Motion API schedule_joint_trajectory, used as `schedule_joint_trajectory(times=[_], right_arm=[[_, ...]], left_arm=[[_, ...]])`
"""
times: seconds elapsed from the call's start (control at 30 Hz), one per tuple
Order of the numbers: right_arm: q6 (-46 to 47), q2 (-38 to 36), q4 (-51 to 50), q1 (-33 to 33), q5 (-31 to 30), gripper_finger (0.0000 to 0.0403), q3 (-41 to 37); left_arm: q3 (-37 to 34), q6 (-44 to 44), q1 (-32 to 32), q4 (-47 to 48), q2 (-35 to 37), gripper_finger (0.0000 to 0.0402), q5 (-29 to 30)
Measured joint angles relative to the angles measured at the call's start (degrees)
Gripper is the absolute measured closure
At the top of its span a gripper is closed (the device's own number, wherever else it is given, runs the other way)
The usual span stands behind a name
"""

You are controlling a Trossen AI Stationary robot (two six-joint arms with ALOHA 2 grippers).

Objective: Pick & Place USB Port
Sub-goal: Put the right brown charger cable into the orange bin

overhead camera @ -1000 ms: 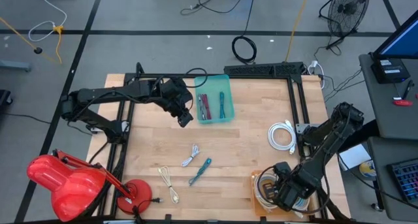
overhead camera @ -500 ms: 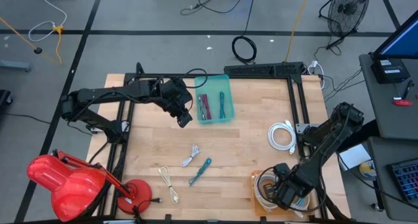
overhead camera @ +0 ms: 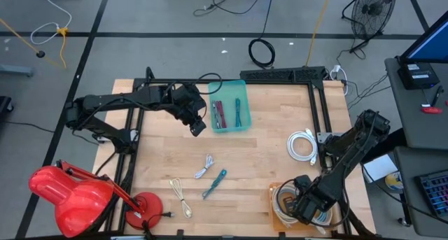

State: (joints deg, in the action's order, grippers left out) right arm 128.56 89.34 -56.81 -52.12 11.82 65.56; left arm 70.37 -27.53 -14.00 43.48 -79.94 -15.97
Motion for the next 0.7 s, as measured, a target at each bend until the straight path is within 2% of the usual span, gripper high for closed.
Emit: schedule_joint_trajectory(times=[0.53, 0.7], right_arm=[[0.4, 0.0, -4.7, -1.0, 3.0, 0.0403, 0.0], [0.4, 0.0, -0.9, -1.0, 3.3, 0.0403, -2.4]], left_arm=[[0.0, -0.1, 0.0, 0.0, 0.0, 0.0378, 0.0], [0.0, -0.1, 0.0, 0.0, 0.0, 0.0378, 0.0]])
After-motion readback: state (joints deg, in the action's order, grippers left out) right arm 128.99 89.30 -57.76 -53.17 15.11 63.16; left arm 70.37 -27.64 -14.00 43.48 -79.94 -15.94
